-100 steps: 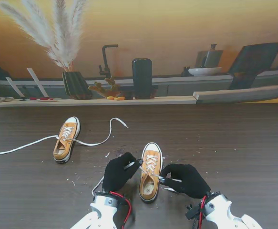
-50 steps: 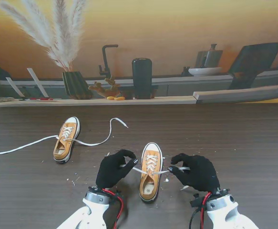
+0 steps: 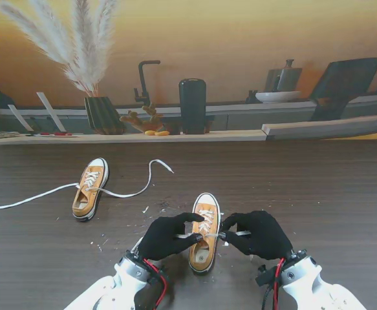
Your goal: Tie the shoelaces into a bow on the shoes
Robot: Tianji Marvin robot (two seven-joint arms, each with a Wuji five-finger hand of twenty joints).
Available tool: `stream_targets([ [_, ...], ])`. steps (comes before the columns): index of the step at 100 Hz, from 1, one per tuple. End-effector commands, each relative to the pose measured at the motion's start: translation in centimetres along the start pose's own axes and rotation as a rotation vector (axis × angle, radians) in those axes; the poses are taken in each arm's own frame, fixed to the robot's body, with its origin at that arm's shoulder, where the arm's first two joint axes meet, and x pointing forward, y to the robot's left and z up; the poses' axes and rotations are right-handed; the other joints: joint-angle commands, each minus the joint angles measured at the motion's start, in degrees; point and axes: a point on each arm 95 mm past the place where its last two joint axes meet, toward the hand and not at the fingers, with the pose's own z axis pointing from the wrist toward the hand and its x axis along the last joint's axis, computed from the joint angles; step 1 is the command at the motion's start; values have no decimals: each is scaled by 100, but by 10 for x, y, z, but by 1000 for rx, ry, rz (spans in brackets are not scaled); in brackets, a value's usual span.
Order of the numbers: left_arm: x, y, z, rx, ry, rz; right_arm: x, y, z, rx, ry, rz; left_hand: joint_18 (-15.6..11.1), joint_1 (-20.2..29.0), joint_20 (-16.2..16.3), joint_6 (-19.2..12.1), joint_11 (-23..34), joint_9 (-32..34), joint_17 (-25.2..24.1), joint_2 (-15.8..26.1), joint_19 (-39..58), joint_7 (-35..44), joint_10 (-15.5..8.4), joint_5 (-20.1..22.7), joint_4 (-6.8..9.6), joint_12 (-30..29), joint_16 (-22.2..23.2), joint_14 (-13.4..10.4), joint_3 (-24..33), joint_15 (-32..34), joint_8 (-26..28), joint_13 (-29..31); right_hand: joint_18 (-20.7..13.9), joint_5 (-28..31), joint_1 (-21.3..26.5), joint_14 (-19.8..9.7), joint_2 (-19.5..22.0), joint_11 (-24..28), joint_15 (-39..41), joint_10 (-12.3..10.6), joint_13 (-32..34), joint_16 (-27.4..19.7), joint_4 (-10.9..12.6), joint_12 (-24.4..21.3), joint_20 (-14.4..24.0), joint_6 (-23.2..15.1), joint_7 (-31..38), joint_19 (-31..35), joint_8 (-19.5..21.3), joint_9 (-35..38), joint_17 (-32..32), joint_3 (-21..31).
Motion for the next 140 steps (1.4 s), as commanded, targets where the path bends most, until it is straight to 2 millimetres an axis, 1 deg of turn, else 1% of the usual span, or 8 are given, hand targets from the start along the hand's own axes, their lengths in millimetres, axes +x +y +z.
stream_targets([
  [1, -2, -1, 5, -46, 15, 33, 7, 0, 2, 16, 21, 15, -1115, -64, -80, -573, -2, 109, 195, -385, 1478, -259, -147, -222, -51, 158, 72, -511, -17, 299, -195, 213, -30, 122, -157, -208, -1, 113, 486, 168, 92, 134, 58, 99, 82, -138, 98, 1655, -155, 328, 206, 51],
  [15, -2, 2, 10, -155, 66, 94, 14, 3, 4, 16, 45, 8, -1592, 142, -283, -658, 2, 75, 212, -1245, 1478, -1106, -576, -248, -328, 215, 37, -932, 224, 236, -609, 221, -37, 63, -140, -216, -21, 99, 485, 165, 92, 123, 10, 114, 55, -196, 316, 1655, -472, 327, 207, 43],
  [30, -1, 12, 21, -192, 94, 124, 20, 2, 6, 32, 60, 12, -1610, 237, -324, -720, 49, 63, 211, -1505, 1478, -1596, -627, -25, -369, 222, 29, -974, 629, 217, -890, 221, -41, 60, -116, -219, -38, 95, 485, 160, 92, 123, -16, 113, 56, -216, 351, 1655, -515, 328, 208, 43],
  [55, -1, 32, 44, -173, 80, 139, 28, -6, 4, 87, 71, 33, -1452, 308, -373, -869, 105, 114, 197, -1064, 1478, -773, -421, 255, -324, 144, -9, -807, 609, 212, -458, 219, -45, 76, -70, -218, -62, 76, 485, 149, 92, 123, -72, 110, 51, -257, 465, 1655, -632, 331, 208, 45],
  [66, 0, 39, 54, -151, 63, 137, 32, -10, 1, 112, 79, 43, -1364, 462, -351, -1120, 141, 169, 195, -990, 1478, 290, -364, 572, -370, 72, -26, -748, 219, 232, -64, 217, -42, 83, -59, -212, -78, 65, 483, 148, 92, 122, -90, 113, 50, -282, 511, 1655, -675, 337, 207, 45],
  [81, 1, 46, 64, -137, 64, 158, 38, -18, -2, 157, 86, 59, -1364, 543, -306, -1485, 213, 271, 202, -517, 1478, 2387, -338, 1234, -97, 40, -29, -775, -430, 278, 48, 217, -43, 66, -38, -203, -81, 48, 466, 173, 93, 107, -118, 122, 22, -319, 573, 1655, -756, 318, 207, 43],
  [100, 3, 51, 70, -65, 3, 111, 36, -21, -5, 214, 102, 10, -1194, -76, -236, -948, 293, 273, 191, 280, 1478, 3484, -249, 1357, -205, -38, -23, -609, -25, 313, 1379, 213, -83, 84, -52, -250, -62, 53, 467, 136, 96, 87, -143, 144, -16, -446, 667, 1655, -882, 325, 213, 0],
  [140, 6, 45, 51, 28, -91, 104, 8, -9, -2, 290, 88, -318, -945, 103, -233, -755, 251, 278, 169, 418, 1478, 3573, -119, 1306, -204, -68, -20, -404, -33, 294, 1481, 210, -115, 303, -147, -291, 87, 180, 455, 24, 99, 103, -20, 290, -39, -438, 839, 1655, -1260, 412, 216, -110],
])
